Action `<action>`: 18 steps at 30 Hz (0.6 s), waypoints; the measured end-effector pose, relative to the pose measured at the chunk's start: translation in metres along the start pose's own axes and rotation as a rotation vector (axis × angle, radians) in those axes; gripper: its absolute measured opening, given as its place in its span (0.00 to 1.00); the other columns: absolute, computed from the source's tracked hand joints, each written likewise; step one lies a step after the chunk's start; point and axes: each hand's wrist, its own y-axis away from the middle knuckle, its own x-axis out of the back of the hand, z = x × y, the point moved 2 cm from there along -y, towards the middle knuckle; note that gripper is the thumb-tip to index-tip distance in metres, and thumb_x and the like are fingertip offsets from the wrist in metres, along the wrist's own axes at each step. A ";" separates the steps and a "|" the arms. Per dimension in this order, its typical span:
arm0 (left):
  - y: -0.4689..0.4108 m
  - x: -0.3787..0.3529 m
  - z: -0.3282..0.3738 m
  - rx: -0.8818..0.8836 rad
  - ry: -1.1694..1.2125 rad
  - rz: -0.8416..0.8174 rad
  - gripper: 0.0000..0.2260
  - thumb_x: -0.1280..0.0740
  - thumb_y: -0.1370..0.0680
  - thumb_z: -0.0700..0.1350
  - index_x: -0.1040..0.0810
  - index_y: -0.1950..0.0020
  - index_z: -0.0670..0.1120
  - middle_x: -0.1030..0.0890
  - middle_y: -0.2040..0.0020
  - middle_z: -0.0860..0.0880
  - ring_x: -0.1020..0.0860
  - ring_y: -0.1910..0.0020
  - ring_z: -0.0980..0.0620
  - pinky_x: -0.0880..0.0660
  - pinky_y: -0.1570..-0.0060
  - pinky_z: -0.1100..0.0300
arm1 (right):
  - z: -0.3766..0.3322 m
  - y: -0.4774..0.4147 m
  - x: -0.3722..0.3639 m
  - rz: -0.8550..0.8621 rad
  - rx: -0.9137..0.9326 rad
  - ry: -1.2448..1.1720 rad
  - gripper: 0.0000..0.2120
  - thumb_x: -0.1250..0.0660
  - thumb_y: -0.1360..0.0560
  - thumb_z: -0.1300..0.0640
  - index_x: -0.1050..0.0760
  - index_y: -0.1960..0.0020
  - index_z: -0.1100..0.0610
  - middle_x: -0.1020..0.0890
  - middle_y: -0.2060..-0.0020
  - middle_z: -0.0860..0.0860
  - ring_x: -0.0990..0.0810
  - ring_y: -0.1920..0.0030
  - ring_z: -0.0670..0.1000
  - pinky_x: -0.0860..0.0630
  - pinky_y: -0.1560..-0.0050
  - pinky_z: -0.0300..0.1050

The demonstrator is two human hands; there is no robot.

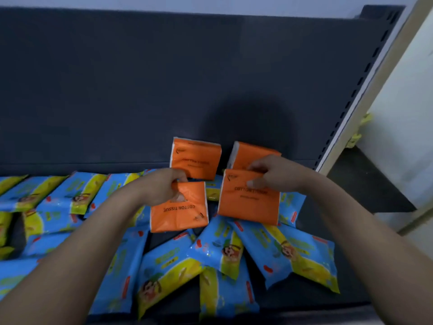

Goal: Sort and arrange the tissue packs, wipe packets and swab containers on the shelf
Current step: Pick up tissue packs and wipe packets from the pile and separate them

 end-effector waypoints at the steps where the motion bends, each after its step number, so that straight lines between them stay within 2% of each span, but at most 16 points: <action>1: 0.001 -0.001 -0.004 0.010 0.010 -0.007 0.10 0.28 0.29 0.42 0.26 0.55 0.54 0.20 0.55 0.49 0.22 0.53 0.50 0.27 0.54 0.58 | -0.003 -0.003 -0.003 -0.015 0.008 -0.014 0.11 0.31 0.27 0.52 0.23 0.45 0.51 0.19 0.51 0.46 0.21 0.49 0.48 0.26 0.48 0.43; 5: 0.002 0.001 -0.010 0.004 0.042 -0.038 0.09 0.29 0.28 0.42 0.25 0.52 0.52 0.22 0.57 0.50 0.23 0.55 0.52 0.30 0.57 0.60 | -0.013 -0.011 -0.012 -0.045 0.017 -0.019 0.12 0.31 0.27 0.51 0.22 0.44 0.52 0.19 0.53 0.45 0.21 0.51 0.47 0.29 0.52 0.40; 9: -0.002 0.007 -0.020 0.011 -0.016 -0.058 0.09 0.28 0.28 0.43 0.26 0.54 0.54 0.22 0.54 0.49 0.23 0.52 0.50 0.28 0.52 0.59 | -0.020 -0.015 -0.019 0.006 -0.007 0.005 0.16 0.31 0.27 0.50 0.23 0.41 0.52 0.21 0.50 0.47 0.22 0.49 0.49 0.29 0.50 0.41; 12: -0.003 0.011 -0.030 0.020 -0.023 -0.067 0.12 0.28 0.28 0.43 0.23 0.45 0.50 0.22 0.50 0.48 0.23 0.49 0.49 0.29 0.51 0.58 | -0.028 -0.019 -0.029 0.043 -0.017 -0.008 0.15 0.30 0.28 0.50 0.24 0.43 0.52 0.21 0.51 0.47 0.22 0.50 0.49 0.29 0.51 0.41; 14: -0.002 0.011 -0.033 0.000 -0.028 -0.058 0.14 0.28 0.28 0.44 0.22 0.43 0.48 0.23 0.52 0.50 0.25 0.50 0.51 0.31 0.53 0.60 | -0.031 -0.023 -0.035 0.054 -0.033 -0.019 0.12 0.29 0.28 0.49 0.25 0.47 0.49 0.21 0.51 0.47 0.23 0.50 0.49 0.29 0.52 0.41; 16: 0.000 0.010 -0.036 -0.028 -0.017 -0.035 0.12 0.28 0.28 0.45 0.22 0.46 0.49 0.24 0.55 0.52 0.26 0.53 0.52 0.32 0.56 0.60 | -0.032 -0.024 -0.039 0.055 -0.050 -0.013 0.09 0.30 0.28 0.49 0.25 0.49 0.47 0.21 0.52 0.47 0.23 0.49 0.50 0.30 0.51 0.41; 18: 0.003 0.008 -0.037 -0.044 -0.006 -0.009 0.10 0.29 0.27 0.46 0.24 0.48 0.52 0.23 0.54 0.53 0.25 0.53 0.53 0.32 0.58 0.62 | -0.033 -0.024 -0.043 0.041 -0.066 -0.003 0.10 0.31 0.27 0.49 0.23 0.47 0.49 0.22 0.52 0.47 0.24 0.49 0.50 0.32 0.52 0.40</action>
